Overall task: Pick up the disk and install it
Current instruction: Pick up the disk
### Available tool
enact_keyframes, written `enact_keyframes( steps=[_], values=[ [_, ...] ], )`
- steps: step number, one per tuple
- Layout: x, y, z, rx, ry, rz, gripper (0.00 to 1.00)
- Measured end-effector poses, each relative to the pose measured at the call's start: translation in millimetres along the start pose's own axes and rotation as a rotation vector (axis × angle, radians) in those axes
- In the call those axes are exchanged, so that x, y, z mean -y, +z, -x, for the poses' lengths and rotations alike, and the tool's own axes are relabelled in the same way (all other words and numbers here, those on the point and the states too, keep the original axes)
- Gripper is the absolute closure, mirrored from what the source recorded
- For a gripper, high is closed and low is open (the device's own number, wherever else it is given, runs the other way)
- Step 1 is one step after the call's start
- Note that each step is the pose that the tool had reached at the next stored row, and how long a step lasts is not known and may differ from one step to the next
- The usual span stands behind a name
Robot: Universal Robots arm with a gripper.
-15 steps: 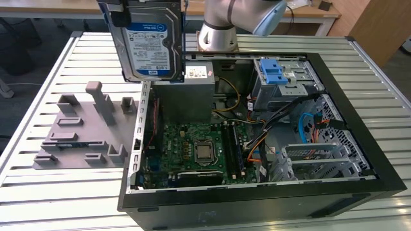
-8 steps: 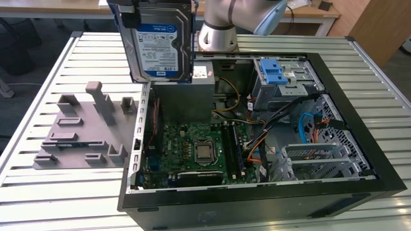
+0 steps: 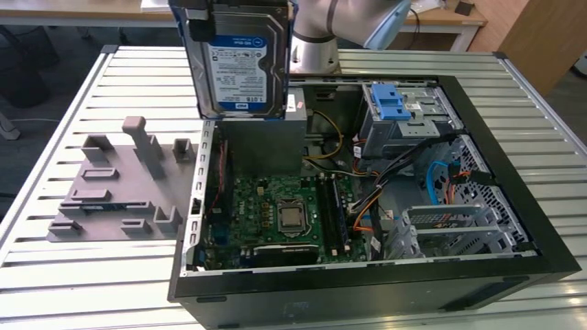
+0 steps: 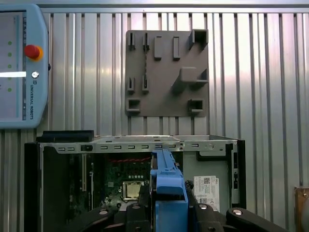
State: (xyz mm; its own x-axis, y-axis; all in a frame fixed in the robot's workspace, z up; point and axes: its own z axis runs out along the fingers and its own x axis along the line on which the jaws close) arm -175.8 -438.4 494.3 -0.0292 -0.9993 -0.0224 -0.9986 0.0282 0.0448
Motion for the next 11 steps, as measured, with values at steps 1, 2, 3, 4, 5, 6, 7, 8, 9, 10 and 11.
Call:
enact_keyframes(
  steps=[1, 2, 3, 4, 5, 6, 7, 8, 9, 10, 11],
  values=[
    [1.7, 0.0, 0.0, 0.0, 0.0, 0.0, 0.64],
    [3.3, -0.1, 0.0, 0.0, 0.0, 0.0, 0.64],
    [5.1, -0.2, 0.0, -0.0001, 0.0, 0.0001, 0.64],
    [7.1, -0.2, 0.0, 0.0, 0.0, 0.0, 0.64],
    [9.2, -0.3, -0.1, 0.0, 0.0, 0.0, 0.64],
    [11.3, -0.4, -0.1, 0.0, 0.0, 0.0001, 0.64],
    [13.1, -0.4, -0.1, 0.0, 0.0, 0.0, 0.64],
    [14.9, -0.4, -0.2, 0.0, 0.0, 0.0, 0.64],
    [16.9, -0.5, -0.2, -0.0001, 0.0, 0.0, 0.64],
    [18.8, -0.6, -0.2, 0.0, 0.0, 0.0, 0.64],
    [20.8, -0.6, -0.3, 0.0, 0.0, 0.0, 0.64]
  ],
)
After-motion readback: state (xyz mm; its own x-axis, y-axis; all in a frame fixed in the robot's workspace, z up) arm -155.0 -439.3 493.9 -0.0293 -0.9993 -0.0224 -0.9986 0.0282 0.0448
